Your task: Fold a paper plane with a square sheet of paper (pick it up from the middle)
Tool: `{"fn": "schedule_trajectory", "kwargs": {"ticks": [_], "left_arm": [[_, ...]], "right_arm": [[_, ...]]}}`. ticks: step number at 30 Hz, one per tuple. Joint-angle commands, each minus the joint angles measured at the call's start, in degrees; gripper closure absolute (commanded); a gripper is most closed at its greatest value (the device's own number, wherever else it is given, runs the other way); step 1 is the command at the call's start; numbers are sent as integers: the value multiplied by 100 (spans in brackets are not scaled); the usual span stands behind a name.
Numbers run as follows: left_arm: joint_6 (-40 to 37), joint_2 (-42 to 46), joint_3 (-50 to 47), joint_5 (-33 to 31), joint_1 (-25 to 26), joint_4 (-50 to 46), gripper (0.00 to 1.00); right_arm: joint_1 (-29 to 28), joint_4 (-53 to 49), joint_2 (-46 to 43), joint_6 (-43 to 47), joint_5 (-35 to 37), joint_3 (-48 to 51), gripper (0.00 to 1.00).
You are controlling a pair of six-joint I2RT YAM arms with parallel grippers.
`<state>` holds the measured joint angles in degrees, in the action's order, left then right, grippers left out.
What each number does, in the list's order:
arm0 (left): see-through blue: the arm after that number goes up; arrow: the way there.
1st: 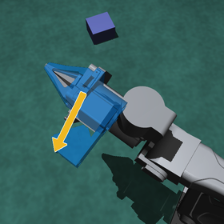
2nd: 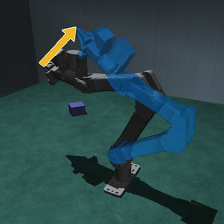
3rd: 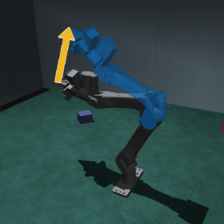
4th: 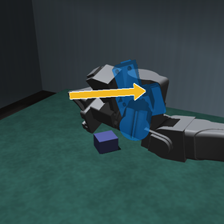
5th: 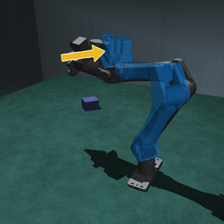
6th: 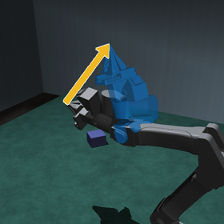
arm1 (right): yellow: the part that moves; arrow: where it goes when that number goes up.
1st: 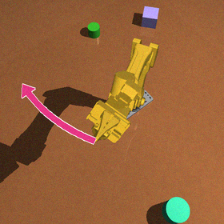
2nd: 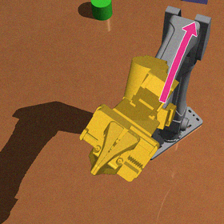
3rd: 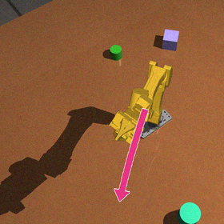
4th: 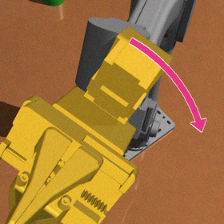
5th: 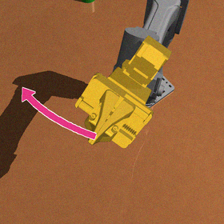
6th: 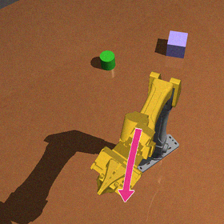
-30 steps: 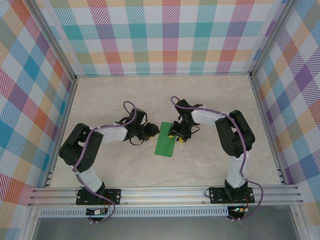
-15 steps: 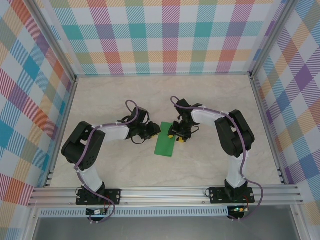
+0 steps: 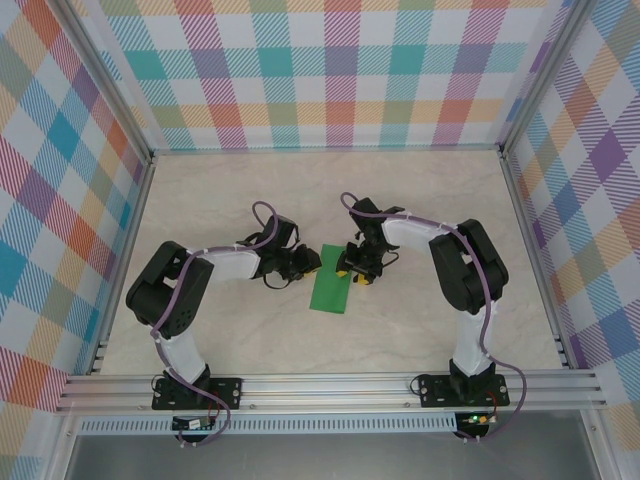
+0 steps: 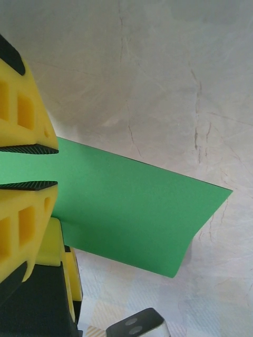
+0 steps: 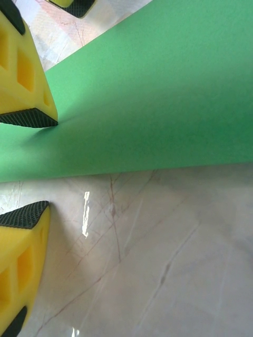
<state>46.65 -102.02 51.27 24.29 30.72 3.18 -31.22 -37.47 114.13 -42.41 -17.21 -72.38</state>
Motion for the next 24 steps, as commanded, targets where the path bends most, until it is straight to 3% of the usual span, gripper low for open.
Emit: {"fn": "schedule_trajectory", "kwargs": {"ticks": [1,15,24], "left_arm": [[-30,-98,109,219,101,149,78],[-73,-397,237,579,189,258,92],[-95,-485,272,612,202,236,93]], "right_arm": [[2,73,1024,119,1088,511,51],[2,84,1106,170,1075,523,51],[-4,74,1165,181,1084,506,52]]}}
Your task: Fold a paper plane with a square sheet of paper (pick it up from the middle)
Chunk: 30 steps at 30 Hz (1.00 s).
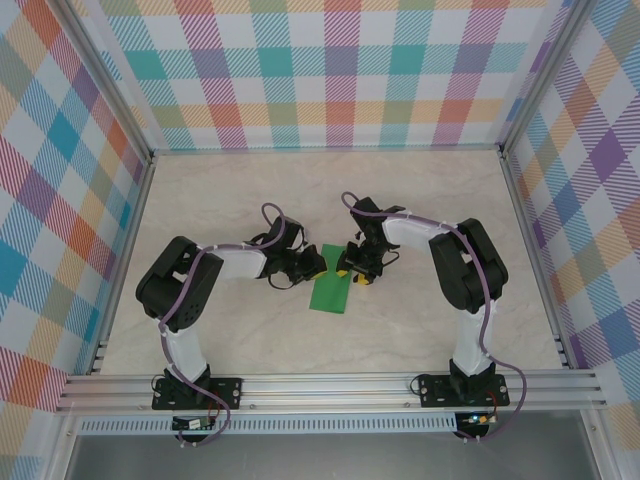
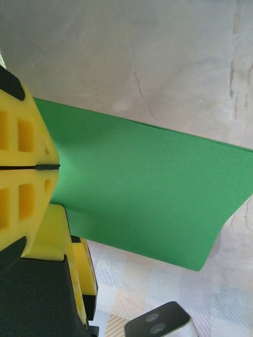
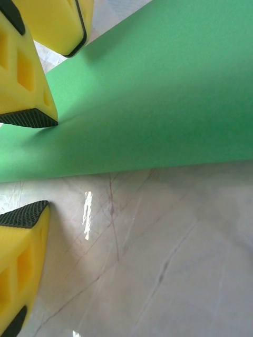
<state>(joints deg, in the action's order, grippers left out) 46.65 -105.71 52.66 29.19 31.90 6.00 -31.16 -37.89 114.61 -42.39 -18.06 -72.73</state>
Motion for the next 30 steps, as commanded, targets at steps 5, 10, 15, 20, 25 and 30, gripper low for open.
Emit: {"fn": "schedule_trajectory", "kwargs": {"ticks": [5,10,15,20,25,30], "left_arm": [[-102,-172,155,131,105,-59,94],[-172,-246,186,75,123,-248,96],[-276,-272,116,-76,130,-560,98],[-411,-279,-42,-311,130,-914,100],[-546,-347,-182,-498,128,-1142,100],[-651,-419,-264,-640,125,-1199,100]], "right_arm": [[-4,125,1127,204,1165,532,52],[-8,141,1134,204,1165,540,52],[-5,128,1105,214,1165,549,52],[-4,108,800,237,1067,549,51],[-6,270,-233,284,901,648,46],[-34,595,-1437,-69,785,924,40]]}}
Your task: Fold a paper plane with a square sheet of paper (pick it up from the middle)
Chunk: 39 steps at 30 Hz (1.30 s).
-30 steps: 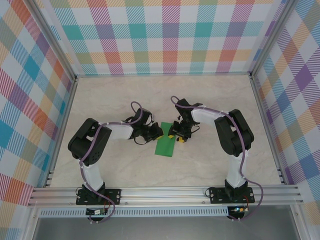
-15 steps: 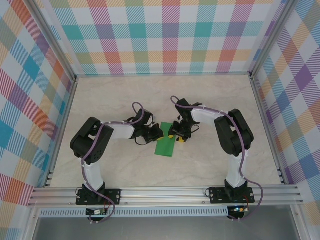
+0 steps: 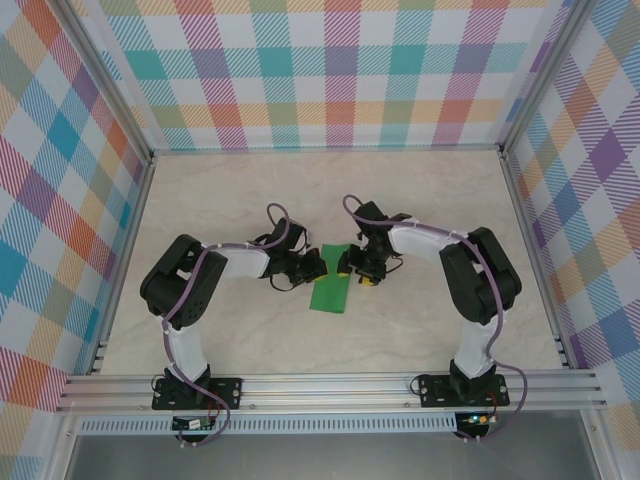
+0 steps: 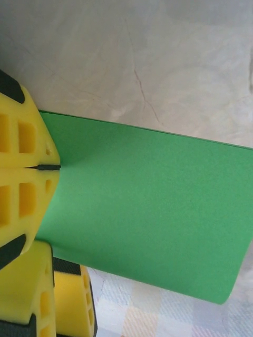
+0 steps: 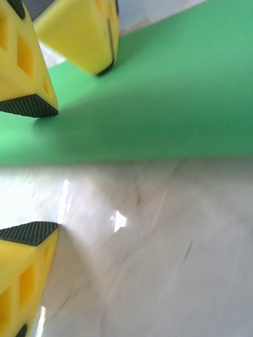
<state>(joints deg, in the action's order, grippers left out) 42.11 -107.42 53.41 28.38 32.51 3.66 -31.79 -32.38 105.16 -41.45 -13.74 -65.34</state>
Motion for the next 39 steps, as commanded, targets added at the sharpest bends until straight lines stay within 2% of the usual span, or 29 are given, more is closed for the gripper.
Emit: {"fn": "schedule_trajectory", "kwargs": {"ticks": [1,5,12,15,17,22,32,39], "left_arm": [[-210,-248,-356,-577,64,-949,100],[-281,-237,-360,-681,69,-1006,100],[-206,-131,-386,-1000,73,-986,100],[-155,-122,-409,-1043,65,-920,100],[-120,-122,-447,-1045,69,-869,100],[-93,-148,-480,-1036,71,-878,100],[51,-204,-514,-1192,71,-1075,100],[123,-344,-478,-1740,80,-1614,100]], "right_arm": [[-12,130,-658,-240,326,267,39],[-172,483,-1073,-463,294,463,42],[-380,861,-746,-356,10,196,81],[-446,1004,-452,-313,-180,21,92],[-485,1058,-296,-287,-225,-89,96],[-538,1152,93,-267,-399,-267,100],[-548,1046,441,-114,-292,-103,100],[-454,1040,465,221,-243,159,100]]}}
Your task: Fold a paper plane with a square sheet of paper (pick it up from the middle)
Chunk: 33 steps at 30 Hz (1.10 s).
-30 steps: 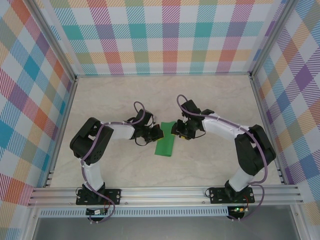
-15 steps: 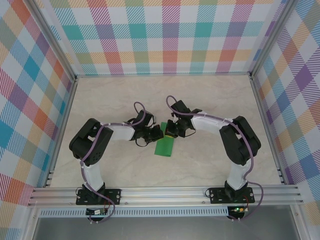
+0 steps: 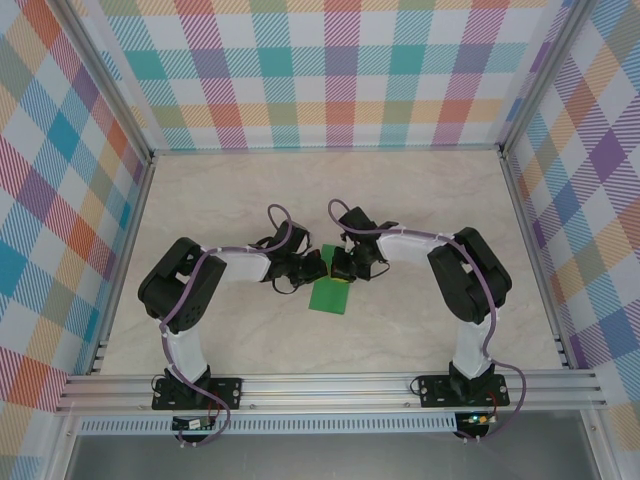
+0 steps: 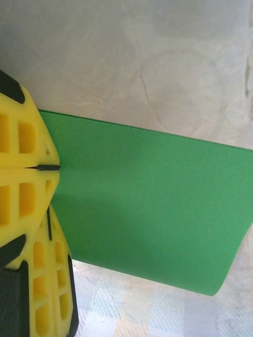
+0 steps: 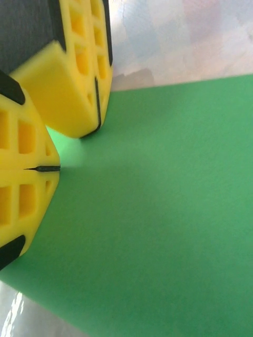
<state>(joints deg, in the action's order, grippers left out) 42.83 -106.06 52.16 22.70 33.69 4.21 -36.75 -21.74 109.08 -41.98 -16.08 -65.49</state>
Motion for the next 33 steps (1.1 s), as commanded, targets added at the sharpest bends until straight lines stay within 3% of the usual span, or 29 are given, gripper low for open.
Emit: {"fn": "schedule_trajectory", "kwargs": {"ticks": [1,13,19,27,33], "left_arm": [[60,-509,-357,-1229,-38,-1722,100],[82,-609,-596,-1428,-38,-1766,100],[-3,-563,-552,-1306,-38,-1739,100],[-25,-547,-506,-1312,-38,-1821,100],[-21,-583,-536,-1325,-38,-1943,100]], "right_arm": [[66,-19,63,312,-10,234,100],[897,469,-1067,765,-171,1733,100],[1196,556,-1612,1064,-796,1540,100],[751,1286,-722,916,-1696,707,100],[642,1547,-15,1025,-1885,431,100]]}}
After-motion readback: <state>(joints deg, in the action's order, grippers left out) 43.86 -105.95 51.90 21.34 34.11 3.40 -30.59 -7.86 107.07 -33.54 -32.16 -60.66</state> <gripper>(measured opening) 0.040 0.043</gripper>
